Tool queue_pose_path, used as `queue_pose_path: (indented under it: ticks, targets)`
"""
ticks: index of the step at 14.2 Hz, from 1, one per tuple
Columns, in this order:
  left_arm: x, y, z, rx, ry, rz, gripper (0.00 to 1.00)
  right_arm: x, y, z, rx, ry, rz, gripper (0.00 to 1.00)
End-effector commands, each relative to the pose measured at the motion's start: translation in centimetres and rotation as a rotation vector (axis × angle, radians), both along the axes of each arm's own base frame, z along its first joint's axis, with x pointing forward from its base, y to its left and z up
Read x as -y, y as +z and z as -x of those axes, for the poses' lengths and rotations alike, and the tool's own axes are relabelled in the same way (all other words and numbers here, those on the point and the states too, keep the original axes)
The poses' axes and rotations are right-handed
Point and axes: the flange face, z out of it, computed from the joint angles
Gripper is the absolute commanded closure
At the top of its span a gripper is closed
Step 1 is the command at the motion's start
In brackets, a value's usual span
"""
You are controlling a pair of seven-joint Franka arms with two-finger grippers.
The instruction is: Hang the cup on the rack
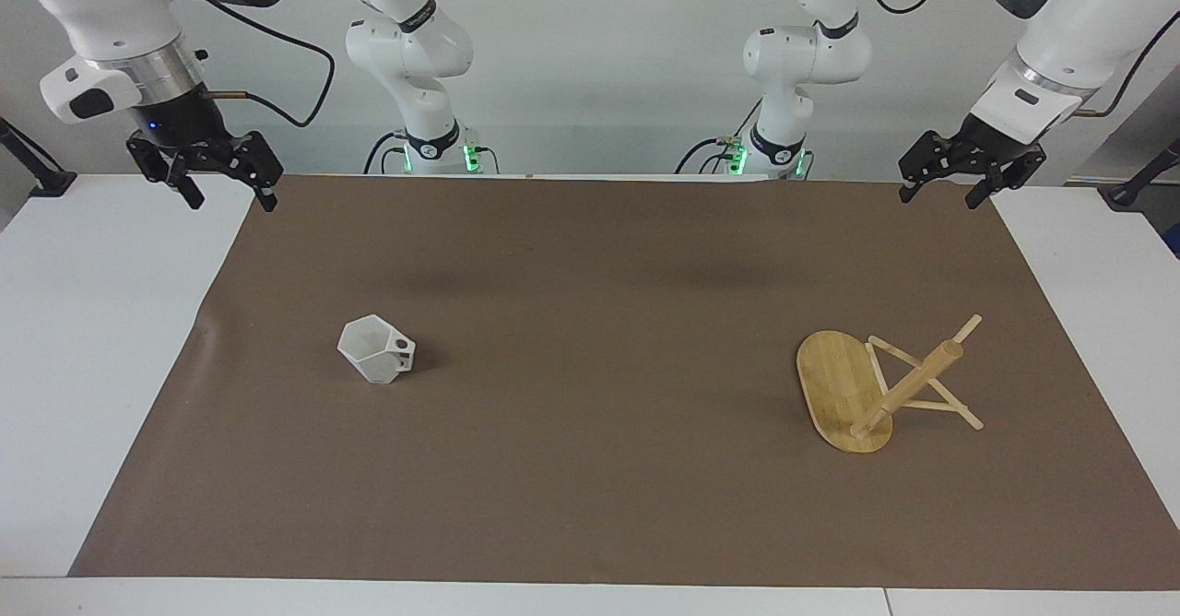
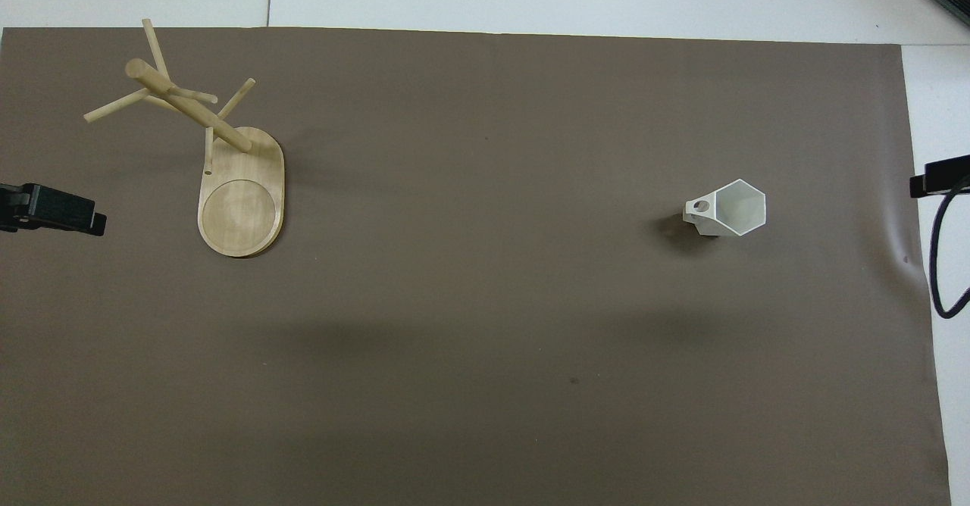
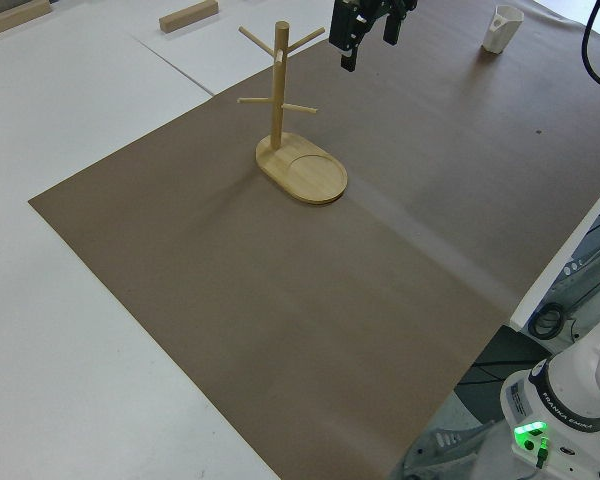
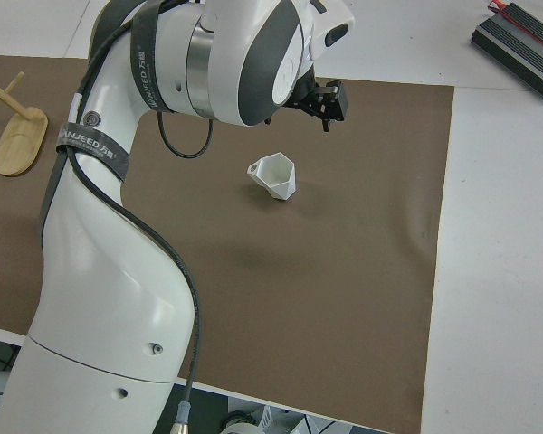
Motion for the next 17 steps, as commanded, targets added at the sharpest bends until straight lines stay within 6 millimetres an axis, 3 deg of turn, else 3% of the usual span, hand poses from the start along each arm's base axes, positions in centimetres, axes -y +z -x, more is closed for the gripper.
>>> queue_pose_path:
  ticks: [1, 17]
  targets:
    - [-0.4, 0.11, 0.84, 0.001, -0.002, -0.015, 0.0, 0.03, 0.35, 0.26, 0.012, -0.019, -0.01, 0.0]
    - [-0.4, 0.11, 0.84, 0.001, -0.002, -0.015, 0.0, -0.73, -0.14, 0.47, -0.011, 0.002, -0.016, 0.0]
